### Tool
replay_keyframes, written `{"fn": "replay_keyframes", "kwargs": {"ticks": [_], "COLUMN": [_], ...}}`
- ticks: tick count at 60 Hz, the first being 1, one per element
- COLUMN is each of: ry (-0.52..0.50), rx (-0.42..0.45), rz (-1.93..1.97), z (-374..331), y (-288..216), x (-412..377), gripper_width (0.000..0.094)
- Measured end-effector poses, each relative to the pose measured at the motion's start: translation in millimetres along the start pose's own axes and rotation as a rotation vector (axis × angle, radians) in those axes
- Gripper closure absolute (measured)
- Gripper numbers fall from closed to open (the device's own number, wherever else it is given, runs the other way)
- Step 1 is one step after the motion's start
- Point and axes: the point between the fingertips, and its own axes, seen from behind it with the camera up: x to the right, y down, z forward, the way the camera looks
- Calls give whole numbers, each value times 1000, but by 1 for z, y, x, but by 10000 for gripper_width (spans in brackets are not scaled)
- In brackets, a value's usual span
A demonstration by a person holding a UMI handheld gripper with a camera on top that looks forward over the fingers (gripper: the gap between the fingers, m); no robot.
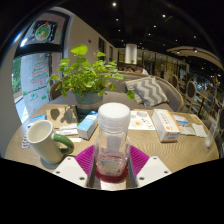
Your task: Pour water
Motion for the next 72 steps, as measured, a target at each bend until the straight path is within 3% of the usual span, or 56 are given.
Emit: {"fn": "replay_keyframes", "kwargs": {"ticks": [6, 13, 35, 46, 72], "ry": [12, 7, 82, 102, 88], "rx": [-59, -123, -190, -184, -167], "rz": [5, 8, -2, 27, -18], "z": [-1, -19, -209, -290, -344], "y": [11, 19, 0, -2, 12], "x": [1, -3, -41, -57, -39], "gripper_width": [370, 64, 83, 81, 78]}}
